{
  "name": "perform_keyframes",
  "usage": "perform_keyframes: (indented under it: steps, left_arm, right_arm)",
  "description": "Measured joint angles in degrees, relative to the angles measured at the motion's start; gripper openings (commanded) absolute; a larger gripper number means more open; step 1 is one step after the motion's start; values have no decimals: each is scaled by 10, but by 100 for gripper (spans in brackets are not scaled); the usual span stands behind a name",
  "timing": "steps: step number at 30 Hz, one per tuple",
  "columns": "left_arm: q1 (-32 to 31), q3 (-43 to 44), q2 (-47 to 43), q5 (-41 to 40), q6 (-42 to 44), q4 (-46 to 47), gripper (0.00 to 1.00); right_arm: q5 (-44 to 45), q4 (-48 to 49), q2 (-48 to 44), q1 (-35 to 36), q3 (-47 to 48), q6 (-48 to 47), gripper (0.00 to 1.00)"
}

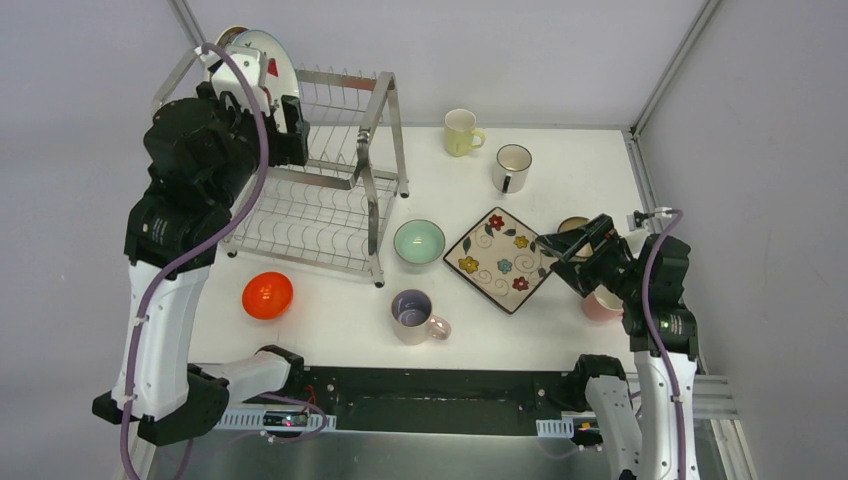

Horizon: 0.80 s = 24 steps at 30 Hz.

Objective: Load the mixed dishes into the dish rack
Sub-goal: Insert the plate into the dish rack, then pick up the plate at the center of the board.

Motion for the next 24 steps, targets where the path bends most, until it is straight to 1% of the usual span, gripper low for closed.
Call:
perform_keyframes:
  steps: [1, 3, 6, 11, 14, 17, 24]
  left_arm:
    - [0, 0, -7, 14, -7, -6, 80]
    - [0, -3, -25, 48, -30, -13, 84]
    - [0, -20, -57, 97, -59, -20, 87]
    - [0, -47, -89, 176, -93, -26, 92]
    - [0, -82, -103, 228, -110, -30, 92]
    - [0, -130, -114, 278, -123, -34, 92]
    - [0, -252, -135, 366, -133, -50, 92]
  right_arm:
    - [0, 0, 4, 2, 0, -2, 97]
    - [-1, 0, 19, 9, 1, -5, 95]
    - [0, 0, 44, 25, 5, -10, 93]
    - [16, 7, 83, 85, 7, -14, 91]
    - [43, 12, 103, 138, 7, -13, 90]
    - [70, 17, 115, 171, 5, -11, 89]
    - [153, 22, 131, 181, -20, -14, 90]
